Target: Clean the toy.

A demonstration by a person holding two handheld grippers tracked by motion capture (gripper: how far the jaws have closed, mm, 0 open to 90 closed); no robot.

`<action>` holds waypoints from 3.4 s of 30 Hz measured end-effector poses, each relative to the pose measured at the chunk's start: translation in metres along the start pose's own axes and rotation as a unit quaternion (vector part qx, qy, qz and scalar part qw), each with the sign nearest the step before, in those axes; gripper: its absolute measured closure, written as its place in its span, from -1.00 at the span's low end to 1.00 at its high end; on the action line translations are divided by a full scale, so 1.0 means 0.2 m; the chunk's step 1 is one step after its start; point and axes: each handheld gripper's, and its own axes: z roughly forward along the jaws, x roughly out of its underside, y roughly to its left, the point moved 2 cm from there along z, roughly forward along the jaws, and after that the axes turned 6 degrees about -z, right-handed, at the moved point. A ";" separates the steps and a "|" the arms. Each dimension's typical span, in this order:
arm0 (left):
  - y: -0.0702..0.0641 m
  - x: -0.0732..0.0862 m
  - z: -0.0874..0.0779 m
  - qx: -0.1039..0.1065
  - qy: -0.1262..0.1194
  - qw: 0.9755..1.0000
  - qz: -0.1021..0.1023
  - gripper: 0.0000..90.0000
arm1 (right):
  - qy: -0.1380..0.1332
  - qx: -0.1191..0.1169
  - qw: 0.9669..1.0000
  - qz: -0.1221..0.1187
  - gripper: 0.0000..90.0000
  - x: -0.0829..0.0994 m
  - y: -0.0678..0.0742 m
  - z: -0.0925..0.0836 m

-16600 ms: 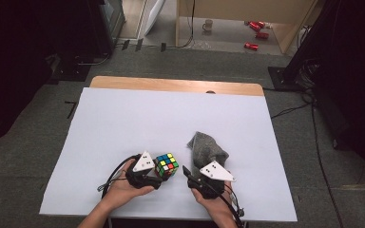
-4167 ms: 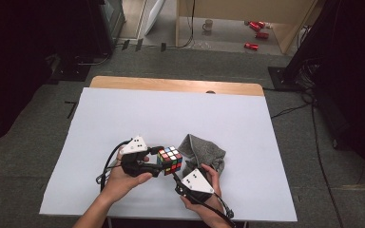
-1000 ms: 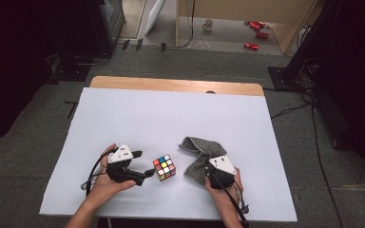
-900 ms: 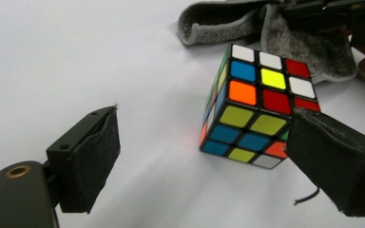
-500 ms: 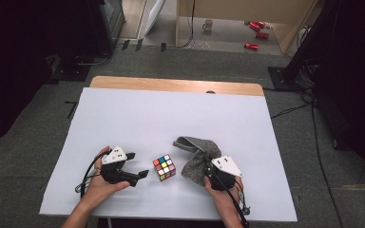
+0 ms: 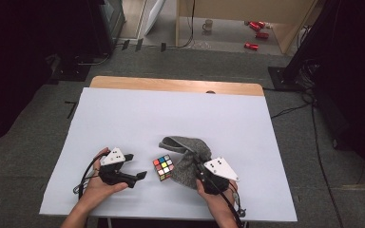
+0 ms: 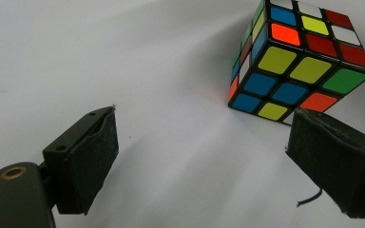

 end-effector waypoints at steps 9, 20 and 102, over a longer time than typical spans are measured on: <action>0.00 0.00 0.00 0.000 0.002 1.000 0.002 -0.77 | -0.012 -0.035 0.999 -0.014 0.80 -0.08 0.13 0.01; -0.01 0.00 0.00 0.003 -0.002 1.000 0.005 -0.77 | -0.008 -0.063 0.998 -0.029 0.79 -0.10 0.27 0.08; -0.21 -0.06 0.16 0.025 0.011 0.998 0.053 -0.24 | 0.046 0.081 0.996 0.005 0.76 0.09 -0.21 0.12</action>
